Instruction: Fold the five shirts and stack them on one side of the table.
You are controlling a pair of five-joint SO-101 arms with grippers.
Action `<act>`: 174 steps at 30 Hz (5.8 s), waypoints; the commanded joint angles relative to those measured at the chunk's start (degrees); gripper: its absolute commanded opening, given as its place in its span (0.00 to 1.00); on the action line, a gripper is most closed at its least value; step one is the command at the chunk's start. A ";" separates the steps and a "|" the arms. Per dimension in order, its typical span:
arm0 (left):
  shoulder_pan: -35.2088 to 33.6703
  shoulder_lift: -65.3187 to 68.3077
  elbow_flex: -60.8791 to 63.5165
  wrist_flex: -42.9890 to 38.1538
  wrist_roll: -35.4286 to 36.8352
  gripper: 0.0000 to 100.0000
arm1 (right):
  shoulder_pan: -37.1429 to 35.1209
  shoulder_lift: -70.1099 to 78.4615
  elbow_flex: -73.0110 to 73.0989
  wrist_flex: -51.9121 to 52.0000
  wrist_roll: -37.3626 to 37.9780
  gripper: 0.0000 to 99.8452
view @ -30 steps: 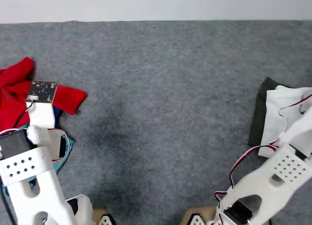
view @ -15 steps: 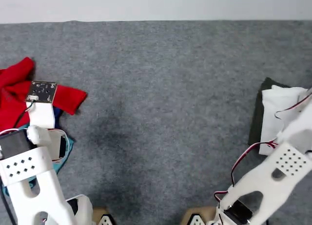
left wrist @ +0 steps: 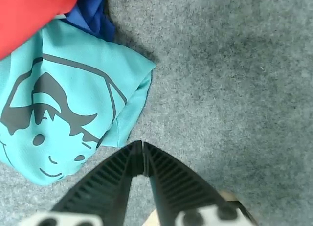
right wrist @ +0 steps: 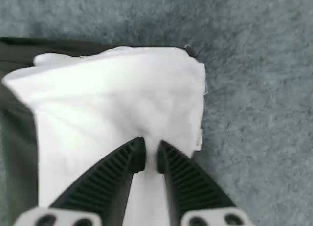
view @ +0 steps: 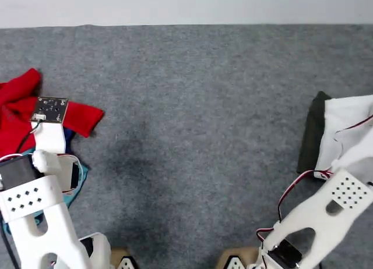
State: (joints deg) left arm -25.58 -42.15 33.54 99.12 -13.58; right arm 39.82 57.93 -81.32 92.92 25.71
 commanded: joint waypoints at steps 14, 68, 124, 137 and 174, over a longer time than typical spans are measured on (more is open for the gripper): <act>0.53 -0.97 1.80 -0.70 -0.35 0.01 | -5.14 -4.79 -5.36 9.89 -0.62 0.21; 0.53 -1.32 1.89 -0.70 -0.35 0.01 | -1.36 -31.96 47.47 9.45 0.00 0.01; -17.14 28.92 -11.74 -8.88 -27.87 0.18 | -5.76 -80.04 101.27 9.98 -6.15 0.01; -15.56 53.27 -14.02 -21.80 -28.75 0.21 | -5.49 -88.57 113.58 9.98 -7.47 0.01; 37.71 2.11 -34.15 -1.14 5.27 0.00 | -5.49 -106.07 115.08 10.07 6.51 0.01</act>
State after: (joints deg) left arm 6.86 -38.64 3.30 99.38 -5.67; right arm 34.55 -46.59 33.58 100.57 31.78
